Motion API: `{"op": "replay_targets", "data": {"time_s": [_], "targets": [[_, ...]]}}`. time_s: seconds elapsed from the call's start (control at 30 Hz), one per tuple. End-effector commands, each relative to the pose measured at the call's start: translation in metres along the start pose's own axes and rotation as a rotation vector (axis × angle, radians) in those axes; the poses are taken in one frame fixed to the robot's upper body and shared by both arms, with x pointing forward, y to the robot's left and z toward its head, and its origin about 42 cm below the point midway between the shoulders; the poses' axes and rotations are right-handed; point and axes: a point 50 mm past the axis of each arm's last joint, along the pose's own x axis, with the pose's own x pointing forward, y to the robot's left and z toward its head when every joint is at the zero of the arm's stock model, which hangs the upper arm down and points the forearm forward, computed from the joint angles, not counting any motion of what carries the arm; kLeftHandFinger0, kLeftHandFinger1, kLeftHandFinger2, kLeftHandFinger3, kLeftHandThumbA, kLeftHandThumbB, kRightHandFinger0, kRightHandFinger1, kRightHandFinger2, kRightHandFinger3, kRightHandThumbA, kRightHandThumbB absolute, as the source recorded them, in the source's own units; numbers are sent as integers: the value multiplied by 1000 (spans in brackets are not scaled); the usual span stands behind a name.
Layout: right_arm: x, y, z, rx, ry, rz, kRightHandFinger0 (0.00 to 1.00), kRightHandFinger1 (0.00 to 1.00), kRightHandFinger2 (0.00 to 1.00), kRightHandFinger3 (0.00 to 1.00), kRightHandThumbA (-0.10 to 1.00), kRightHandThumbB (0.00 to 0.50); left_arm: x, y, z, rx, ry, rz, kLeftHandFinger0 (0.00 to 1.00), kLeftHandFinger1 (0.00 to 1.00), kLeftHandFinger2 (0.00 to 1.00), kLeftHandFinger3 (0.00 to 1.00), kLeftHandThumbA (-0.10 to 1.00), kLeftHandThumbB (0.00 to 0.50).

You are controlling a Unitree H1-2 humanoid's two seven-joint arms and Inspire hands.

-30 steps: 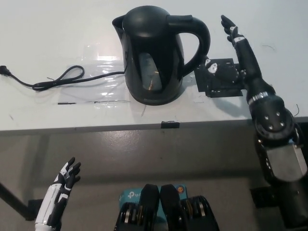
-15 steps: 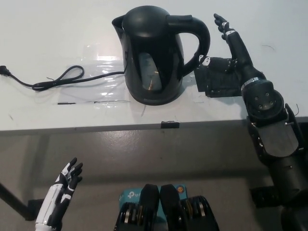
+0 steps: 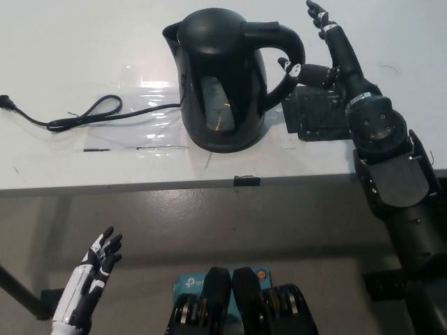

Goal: Use the right hand to grab the handle of the kettle from the base and place it on the right side

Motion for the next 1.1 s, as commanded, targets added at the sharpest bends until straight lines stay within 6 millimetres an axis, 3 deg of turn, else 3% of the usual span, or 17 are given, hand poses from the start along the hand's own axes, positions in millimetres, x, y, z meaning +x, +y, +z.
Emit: {"op": "replay_targets", "data": {"time_s": [0.0, 0.6, 0.77, 1.07], "targets": [[17, -10, 40, -13, -125, -43, 1000, 1000, 1000, 1000, 690, 369, 2, 5, 6, 19, -47, -9, 1000, 1000, 1000, 1000, 853, 329], [30, 3, 48, -99, -101, -29, 1000, 1000, 1000, 1000, 691, 346, 3, 5, 12, 19, -73, -10, 1000, 1000, 1000, 1000, 856, 325], [37, 6, 52, -128, -91, -23, 1000, 1000, 1000, 1000, 723, 371, 6, 6, 13, 19, -71, -10, 1000, 1000, 1000, 1000, 860, 336], [46, 11, 53, -146, -64, -7, 1000, 1000, 1000, 1000, 708, 361, 7, 6, 13, 21, -82, -10, 1000, 1000, 1000, 1000, 865, 335]]}}
